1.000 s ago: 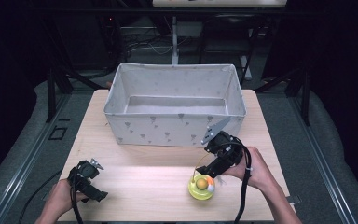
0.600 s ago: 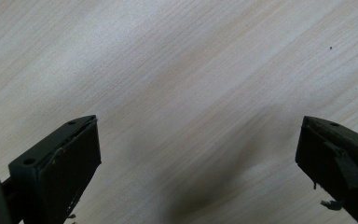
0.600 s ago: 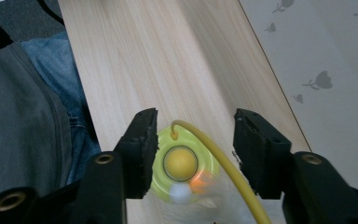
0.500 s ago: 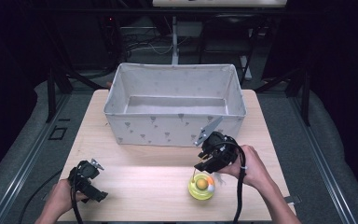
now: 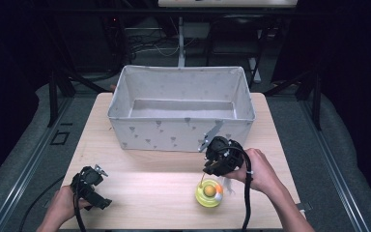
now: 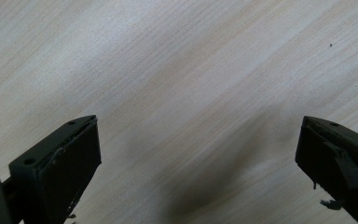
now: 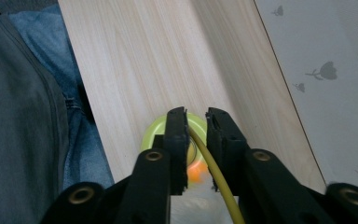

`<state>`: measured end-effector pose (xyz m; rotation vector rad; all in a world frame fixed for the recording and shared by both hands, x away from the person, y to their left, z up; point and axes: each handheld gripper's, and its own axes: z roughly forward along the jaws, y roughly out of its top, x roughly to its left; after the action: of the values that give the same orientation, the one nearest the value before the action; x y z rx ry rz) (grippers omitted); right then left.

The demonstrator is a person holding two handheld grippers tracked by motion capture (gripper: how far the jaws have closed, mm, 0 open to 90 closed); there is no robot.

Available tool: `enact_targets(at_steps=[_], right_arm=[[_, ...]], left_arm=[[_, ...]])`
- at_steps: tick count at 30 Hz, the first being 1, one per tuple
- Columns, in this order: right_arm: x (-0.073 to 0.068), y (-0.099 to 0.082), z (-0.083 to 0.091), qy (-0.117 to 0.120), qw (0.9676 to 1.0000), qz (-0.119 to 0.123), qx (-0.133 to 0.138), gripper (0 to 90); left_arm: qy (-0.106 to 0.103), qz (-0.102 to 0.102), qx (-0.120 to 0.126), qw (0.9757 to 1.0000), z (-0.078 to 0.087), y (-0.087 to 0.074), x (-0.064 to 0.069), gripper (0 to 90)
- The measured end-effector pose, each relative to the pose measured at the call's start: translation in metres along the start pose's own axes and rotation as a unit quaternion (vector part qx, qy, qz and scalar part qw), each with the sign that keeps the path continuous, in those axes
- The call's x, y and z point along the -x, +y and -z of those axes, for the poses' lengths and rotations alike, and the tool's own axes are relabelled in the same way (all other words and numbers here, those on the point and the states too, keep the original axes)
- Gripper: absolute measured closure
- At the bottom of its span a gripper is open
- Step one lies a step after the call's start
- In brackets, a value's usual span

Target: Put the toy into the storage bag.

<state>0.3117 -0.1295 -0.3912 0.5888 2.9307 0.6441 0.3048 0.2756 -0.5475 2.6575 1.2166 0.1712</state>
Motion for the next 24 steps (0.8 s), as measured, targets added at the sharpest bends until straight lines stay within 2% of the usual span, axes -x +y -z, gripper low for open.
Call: enact_targets(at_steps=[2, 7, 10, 15, 19, 20, 24], right_arm=[[0.000, 0.002, 0.001, 0.002, 1.0000, 0.002, -0.009, 87.2], [0.000, 0.004, 0.002, -0.001, 0.9997, 0.011, -0.023, 87.9], [-0.002, 0.006, 0.002, 0.009, 0.9996, 0.010, -0.024, 88.3], [-0.004, 0.009, 0.004, 0.000, 0.9992, 0.018, -0.036, 88.5], [-0.005, 0.011, 0.008, -0.005, 0.9990, 0.023, -0.038, 88.6], [-0.006, 0.011, 0.009, -0.005, 0.9994, 0.019, -0.029, 88.6], [-0.005, 0.015, 0.015, -0.008, 0.9994, 0.021, -0.026, 88.6]], left_arm=[[-0.001, -0.001, 0.000, 1.0000, 0.000, 0.000, 0.000, 0.2], [0.000, -0.003, -0.001, 1.0000, 0.000, 0.000, 0.000, 0.2], [-0.001, -0.002, -0.001, 1.0000, -0.001, 0.000, 0.000, 0.2], [-0.002, -0.003, -0.002, 1.0000, -0.001, 0.000, 0.000, 0.2], [-0.002, -0.003, -0.002, 1.0000, -0.001, 0.000, 0.000, 0.2], [-0.002, -0.003, -0.002, 1.0000, -0.001, 0.000, 0.000, 0.2], [-0.003, -0.001, 0.000, 1.0000, -0.001, 0.000, 0.000, 0.3]])
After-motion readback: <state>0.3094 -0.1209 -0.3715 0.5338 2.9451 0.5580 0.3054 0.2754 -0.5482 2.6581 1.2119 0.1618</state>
